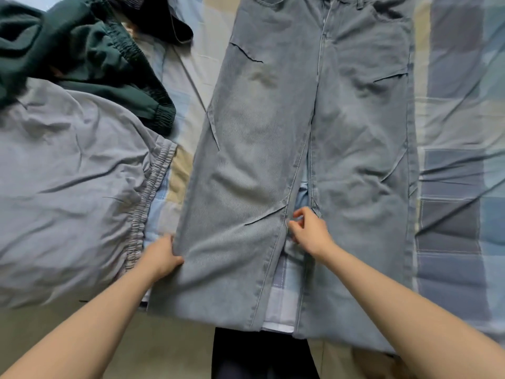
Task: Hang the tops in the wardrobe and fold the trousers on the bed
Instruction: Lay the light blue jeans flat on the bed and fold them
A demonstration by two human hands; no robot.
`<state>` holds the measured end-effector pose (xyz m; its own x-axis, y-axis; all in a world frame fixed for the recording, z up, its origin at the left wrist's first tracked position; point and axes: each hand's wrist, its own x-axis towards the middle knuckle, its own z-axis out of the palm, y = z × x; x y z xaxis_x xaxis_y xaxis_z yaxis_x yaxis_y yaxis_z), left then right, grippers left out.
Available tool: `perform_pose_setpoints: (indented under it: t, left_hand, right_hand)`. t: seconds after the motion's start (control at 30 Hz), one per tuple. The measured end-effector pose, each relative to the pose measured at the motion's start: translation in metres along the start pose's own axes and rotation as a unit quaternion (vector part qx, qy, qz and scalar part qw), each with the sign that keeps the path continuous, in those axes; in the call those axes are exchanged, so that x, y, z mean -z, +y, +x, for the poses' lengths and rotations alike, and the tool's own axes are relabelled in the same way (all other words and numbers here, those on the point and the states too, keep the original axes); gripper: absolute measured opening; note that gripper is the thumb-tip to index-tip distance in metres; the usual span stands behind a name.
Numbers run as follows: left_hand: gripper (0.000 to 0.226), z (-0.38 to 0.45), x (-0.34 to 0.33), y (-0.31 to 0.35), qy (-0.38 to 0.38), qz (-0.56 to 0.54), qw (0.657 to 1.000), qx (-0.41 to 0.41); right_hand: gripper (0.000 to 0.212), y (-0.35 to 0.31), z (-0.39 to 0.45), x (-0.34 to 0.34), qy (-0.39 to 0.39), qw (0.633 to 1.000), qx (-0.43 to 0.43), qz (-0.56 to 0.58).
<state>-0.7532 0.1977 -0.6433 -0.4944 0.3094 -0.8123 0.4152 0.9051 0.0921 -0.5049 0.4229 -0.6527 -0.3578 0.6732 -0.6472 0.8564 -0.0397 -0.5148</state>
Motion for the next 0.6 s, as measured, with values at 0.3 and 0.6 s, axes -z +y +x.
perform_pose_setpoints:
  t: [0.3, 0.6]
  left_hand:
    - [0.078, -0.006, -0.011, 0.130, 0.161, 0.263, 0.913, -0.265]
    - [0.064, 0.003, -0.052, 0.271, 0.044, 0.387, 0.817, -0.425]
  right_hand:
    - [0.055, 0.093, 0.025, 0.140, 0.250, 0.936, -0.245, -0.031]
    - [0.073, 0.108, 0.066, 0.191, 0.216, 0.932, -0.207, 0.204]
